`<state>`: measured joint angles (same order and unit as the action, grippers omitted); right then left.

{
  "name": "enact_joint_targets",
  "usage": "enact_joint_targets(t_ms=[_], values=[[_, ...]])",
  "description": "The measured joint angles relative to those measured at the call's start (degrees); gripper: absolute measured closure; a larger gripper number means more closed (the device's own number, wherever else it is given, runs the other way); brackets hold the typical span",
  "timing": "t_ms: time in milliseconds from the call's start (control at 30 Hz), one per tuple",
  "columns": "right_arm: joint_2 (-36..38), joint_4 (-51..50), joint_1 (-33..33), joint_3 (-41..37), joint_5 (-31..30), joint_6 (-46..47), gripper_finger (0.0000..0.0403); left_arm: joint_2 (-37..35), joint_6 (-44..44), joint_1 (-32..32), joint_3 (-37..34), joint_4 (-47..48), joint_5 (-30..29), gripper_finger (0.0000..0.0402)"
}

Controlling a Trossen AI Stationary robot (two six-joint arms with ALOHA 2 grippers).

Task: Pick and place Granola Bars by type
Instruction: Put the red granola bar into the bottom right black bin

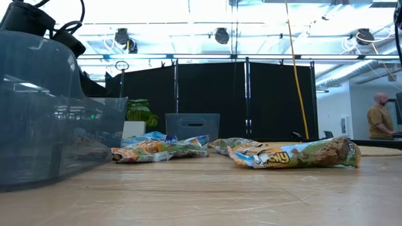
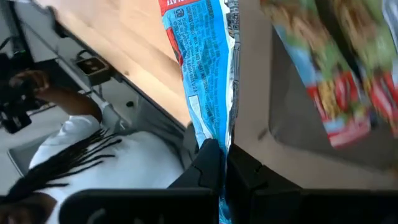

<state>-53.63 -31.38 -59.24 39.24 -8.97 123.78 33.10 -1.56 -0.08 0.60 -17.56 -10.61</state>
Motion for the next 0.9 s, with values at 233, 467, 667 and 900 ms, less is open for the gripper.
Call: enact_joint_targets(t_ms=[233, 467, 667, 900], values=[[-0.31, 0.24, -0.01, 0.0, 1.53, 1.91, 0.0403, 0.0, 1.03, 0.01, 0.0, 0.86, 0.0, 0.0327], [-2.77, -0.16, -0.02, 0.0, 1.57, 1.2, 0.0403, 0.0, 1.31, 0.02, 0.0, 1.14, 0.0, 0.0327], [-5.64, -1.46, -0.01, 0.0, 1.57, -0.38, 0.0403, 0.0, 1.33, 0.0, 0.0, 1.11, 0.0, 0.0327], [-8.58, -3.15, 0.0, 0.0, 1.57, -1.74, 0.0403, 0.0, 1.33, 0.02, 0.0, 1.03, 0.0, 0.0327]])
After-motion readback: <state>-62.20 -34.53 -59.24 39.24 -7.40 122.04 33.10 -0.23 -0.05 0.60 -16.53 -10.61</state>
